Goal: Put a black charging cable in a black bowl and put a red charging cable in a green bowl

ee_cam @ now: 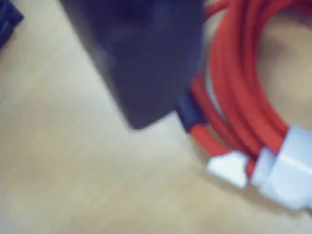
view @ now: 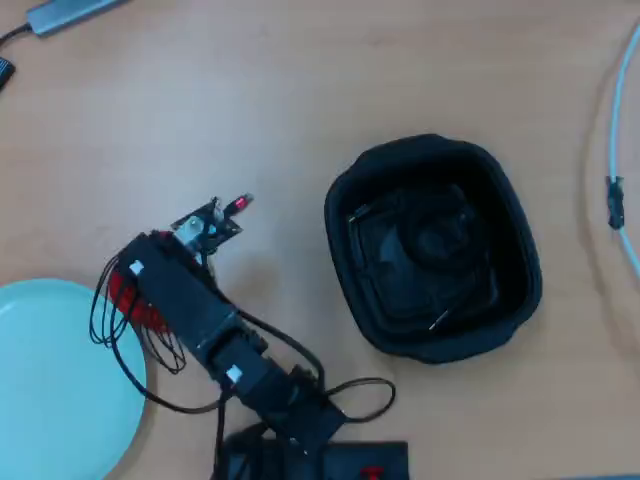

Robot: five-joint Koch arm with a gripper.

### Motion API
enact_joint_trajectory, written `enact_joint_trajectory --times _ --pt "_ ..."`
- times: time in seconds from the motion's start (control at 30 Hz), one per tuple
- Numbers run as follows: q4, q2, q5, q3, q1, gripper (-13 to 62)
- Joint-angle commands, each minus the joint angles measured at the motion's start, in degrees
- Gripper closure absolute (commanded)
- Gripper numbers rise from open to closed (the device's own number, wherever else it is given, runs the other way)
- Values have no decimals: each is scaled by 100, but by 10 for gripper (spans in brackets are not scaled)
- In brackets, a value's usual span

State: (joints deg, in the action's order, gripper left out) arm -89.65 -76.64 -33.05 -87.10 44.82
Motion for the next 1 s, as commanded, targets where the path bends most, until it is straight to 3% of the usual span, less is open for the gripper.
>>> enact_joint_trajectory --times 0.0,0.8,0.97 --pt "-26 132 -88 185 -53 -33" --pt "0 580 791 -35 202 -69" --pt "932 571 809 -571 255 -68"
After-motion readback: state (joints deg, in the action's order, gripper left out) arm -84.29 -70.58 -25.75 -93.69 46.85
